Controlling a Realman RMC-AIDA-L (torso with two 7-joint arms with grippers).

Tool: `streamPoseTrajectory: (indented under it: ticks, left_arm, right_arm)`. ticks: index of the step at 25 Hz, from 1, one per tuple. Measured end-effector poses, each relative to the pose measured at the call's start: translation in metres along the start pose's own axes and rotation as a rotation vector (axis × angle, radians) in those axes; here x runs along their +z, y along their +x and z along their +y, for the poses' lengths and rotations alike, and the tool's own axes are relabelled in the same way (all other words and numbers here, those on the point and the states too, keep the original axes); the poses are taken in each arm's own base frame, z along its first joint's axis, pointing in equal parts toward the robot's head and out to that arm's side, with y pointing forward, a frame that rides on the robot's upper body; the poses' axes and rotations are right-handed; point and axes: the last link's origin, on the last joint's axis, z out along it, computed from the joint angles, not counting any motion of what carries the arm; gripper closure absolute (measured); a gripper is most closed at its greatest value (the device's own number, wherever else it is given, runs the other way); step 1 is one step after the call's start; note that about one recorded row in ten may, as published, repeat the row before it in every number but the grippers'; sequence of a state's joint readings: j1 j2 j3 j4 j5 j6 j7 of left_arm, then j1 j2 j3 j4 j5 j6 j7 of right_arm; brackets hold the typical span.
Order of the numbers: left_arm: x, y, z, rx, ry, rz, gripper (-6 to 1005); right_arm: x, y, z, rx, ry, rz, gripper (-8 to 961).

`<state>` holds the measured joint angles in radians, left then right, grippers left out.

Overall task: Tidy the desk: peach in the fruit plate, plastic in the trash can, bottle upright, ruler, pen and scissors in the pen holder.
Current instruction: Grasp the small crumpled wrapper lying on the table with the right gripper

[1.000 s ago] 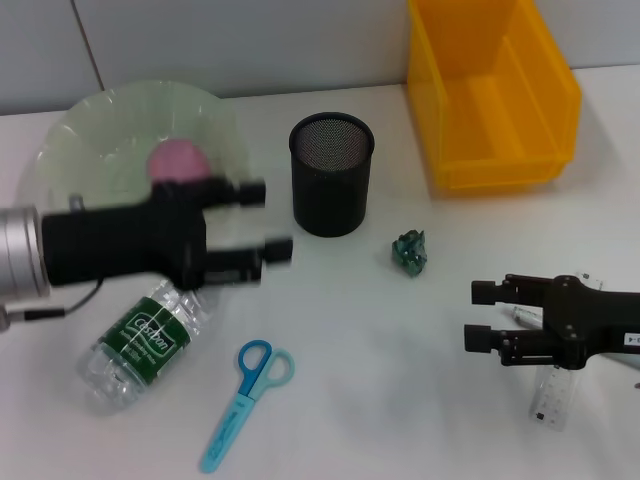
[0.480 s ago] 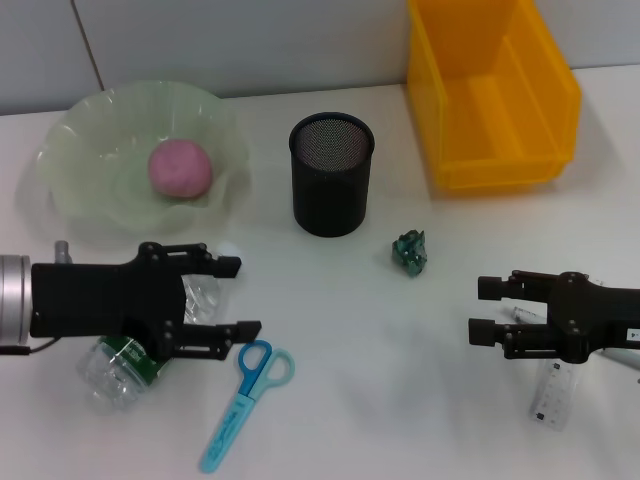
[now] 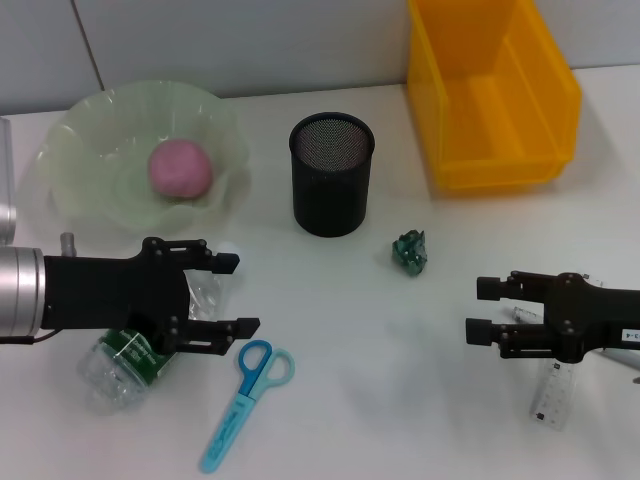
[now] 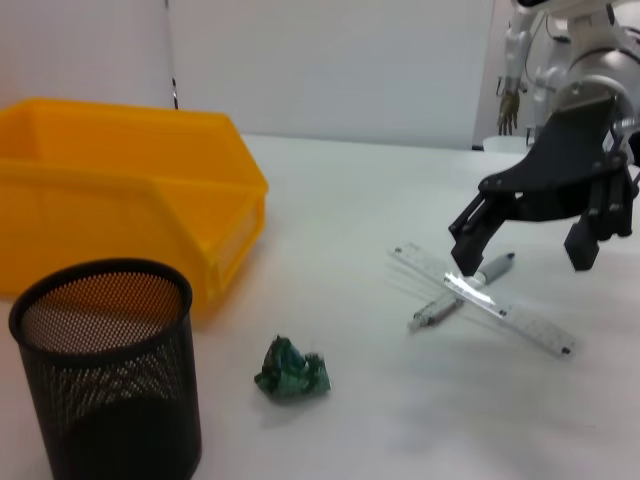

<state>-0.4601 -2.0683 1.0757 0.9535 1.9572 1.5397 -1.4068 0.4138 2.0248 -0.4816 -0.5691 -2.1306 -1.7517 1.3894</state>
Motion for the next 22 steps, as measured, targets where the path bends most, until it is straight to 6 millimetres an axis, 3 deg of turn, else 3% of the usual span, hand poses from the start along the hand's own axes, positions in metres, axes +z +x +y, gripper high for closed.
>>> streamPoseTrajectory:
  ticks: [8,22]
  left_arm:
    - [0.0,0.003,-0.001,-0.019,0.01,0.044,214]
    - [-0.005,0.006,-0.005,-0.046,0.041,0.083,214]
  right_arm:
    - [0.014,-0.003,-0.006,-0.107,0.063,-0.025,134]
    - [0.027,-0.027,-0.041,-0.237,0.282,-0.101,134]
